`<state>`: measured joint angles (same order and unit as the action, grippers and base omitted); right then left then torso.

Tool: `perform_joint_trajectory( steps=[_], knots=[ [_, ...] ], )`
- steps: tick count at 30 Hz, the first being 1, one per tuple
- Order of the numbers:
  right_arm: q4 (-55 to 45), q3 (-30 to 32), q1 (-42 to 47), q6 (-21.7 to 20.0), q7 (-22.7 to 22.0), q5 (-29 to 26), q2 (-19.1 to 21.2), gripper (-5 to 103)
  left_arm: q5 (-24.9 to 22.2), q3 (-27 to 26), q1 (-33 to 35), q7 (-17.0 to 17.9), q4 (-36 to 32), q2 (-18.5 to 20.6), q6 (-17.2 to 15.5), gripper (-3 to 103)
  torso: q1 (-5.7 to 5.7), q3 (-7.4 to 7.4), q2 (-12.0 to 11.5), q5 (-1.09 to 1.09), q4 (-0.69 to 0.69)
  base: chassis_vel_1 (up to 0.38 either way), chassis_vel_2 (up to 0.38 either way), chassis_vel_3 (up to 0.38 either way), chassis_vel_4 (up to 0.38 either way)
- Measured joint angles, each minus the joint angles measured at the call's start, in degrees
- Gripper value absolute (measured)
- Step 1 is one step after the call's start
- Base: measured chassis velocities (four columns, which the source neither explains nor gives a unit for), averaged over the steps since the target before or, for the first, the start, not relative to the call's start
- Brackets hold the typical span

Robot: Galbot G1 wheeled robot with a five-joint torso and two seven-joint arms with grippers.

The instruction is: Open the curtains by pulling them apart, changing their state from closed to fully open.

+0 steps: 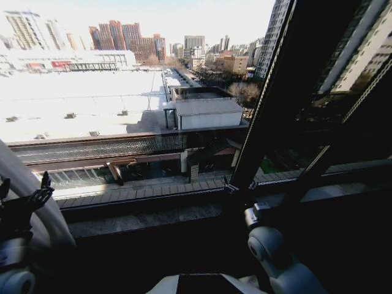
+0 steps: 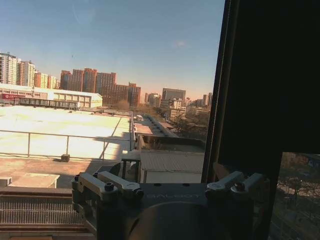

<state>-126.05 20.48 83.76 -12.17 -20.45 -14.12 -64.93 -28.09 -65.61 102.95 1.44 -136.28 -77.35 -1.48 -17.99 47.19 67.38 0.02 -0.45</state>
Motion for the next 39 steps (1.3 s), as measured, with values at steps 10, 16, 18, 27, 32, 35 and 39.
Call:
perform_joint_trajectory(
  steps=[10,16,18,27,32,35,39],
  knots=[
    [-0.3,-0.3,-1.7,-0.2,2.6,-2.3,2.0,100,3.1,2.3,-0.1,1.0,0.1,-0.6,-4.5,100,0.0,0.0,0.0,-0.01,0.02,0.0,0.0,0.0,0.0],
    [-2.8,0.1,-1.3,-1.7,2.7,-3.6,2.4,100,3.0,0.7,0.6,0.2,-0.4,0.0,-4.6,100,0.0,0.0,0.0,-0.01,0.0,0.0,0.0,0.0,0.0],
    [-3.4,0.1,-1.3,-2.0,2.7,-3.8,2.6,100,3.0,0.8,0.8,0.0,-0.8,-0.5,-4.5,100,0.0,0.0,0.0,0.0,0.02,0.0,0.0,0.0,0.0],
    [-3.6,0.4,-1.3,-2.3,2.6,-4.4,3.3,100,3.2,0.6,0.5,0.0,-0.7,-1.3,-4.3,100,0.0,0.0,0.0,-0.01,0.01,-0.004,-0.006,0.002,0.004],
    [-3.6,0.5,-1.3,-2.4,2.6,-4.8,3.4,100,3.2,0.6,0.2,0.1,-0.7,-1.3,-4.3,100,0.0,0.0,0.0,-0.02,0.02,-0.067,-0.076,0.064,0.07],
    [-3.6,0.5,-1.4,-2.5,2.6,-5.2,3.5,100,3.6,1.1,0.1,0.1,-1.0,-1.5,-4.3,100,0.0,0.0,0.0,-0.01,0.02,-0.117,-0.178,0.104,0.166],
    [-3.5,0.7,-1.2,-2.5,2.6,-5.7,3.5,100,4.3,1.5,0.2,0.1,-1.4,-2.1,-4.3,100,-0.01,0.0,0.0,-0.02,0.01,-0.141,-0.249,0.143,0.256]
  ],
)
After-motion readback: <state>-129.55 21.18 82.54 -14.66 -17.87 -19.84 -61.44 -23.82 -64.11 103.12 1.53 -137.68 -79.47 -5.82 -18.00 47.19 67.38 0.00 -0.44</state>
